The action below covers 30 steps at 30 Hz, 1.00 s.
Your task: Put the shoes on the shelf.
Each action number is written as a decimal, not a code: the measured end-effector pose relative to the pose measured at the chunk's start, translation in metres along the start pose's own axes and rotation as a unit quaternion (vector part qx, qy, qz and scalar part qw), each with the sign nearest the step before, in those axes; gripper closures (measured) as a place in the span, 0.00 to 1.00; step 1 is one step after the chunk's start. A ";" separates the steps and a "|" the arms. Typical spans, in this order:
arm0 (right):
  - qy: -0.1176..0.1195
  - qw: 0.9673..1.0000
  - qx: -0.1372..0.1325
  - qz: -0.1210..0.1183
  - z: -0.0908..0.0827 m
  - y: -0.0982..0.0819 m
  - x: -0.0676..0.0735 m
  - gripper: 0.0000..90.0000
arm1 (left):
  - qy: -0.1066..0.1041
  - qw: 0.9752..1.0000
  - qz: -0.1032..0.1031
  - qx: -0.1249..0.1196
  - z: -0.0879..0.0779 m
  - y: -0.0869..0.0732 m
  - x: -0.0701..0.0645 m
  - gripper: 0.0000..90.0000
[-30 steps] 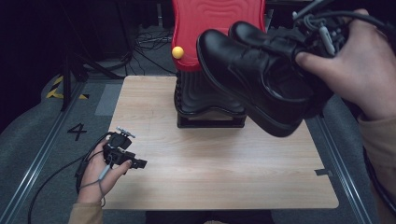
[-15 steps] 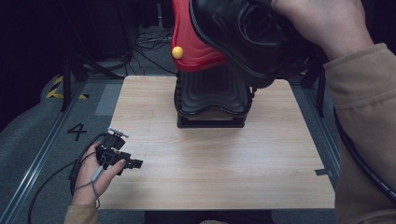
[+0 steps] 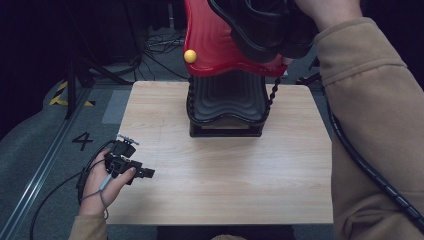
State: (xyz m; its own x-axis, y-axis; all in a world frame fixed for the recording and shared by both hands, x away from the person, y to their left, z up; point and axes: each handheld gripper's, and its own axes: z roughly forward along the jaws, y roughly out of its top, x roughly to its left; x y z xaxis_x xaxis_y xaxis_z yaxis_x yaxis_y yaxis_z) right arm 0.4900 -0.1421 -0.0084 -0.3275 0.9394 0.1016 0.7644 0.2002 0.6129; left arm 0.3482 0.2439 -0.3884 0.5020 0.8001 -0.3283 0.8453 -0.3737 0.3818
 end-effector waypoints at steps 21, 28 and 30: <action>-0.050 0.997 -0.042 0.032 0.043 0.039 0.017 0.91 | -0.015 1.000 -0.009 -0.005 0.000 -0.003 0.008 0.42; -0.061 0.996 -0.053 0.037 0.063 0.044 0.023 0.90 | -0.021 1.000 -0.013 -0.008 -0.001 -0.006 0.014 0.42; -0.064 0.995 -0.061 0.039 0.070 0.042 0.022 0.90 | -0.022 1.000 -0.016 -0.008 -0.001 -0.006 0.015 0.42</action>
State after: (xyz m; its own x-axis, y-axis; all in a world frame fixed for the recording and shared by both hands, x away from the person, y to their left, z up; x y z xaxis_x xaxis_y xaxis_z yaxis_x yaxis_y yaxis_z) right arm 0.5540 -0.0934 -0.0353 -0.1911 0.9799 0.0567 0.7086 0.0978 0.6988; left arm 0.3500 0.2589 -0.3946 0.4833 0.7899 -0.3775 0.8577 -0.3408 0.3850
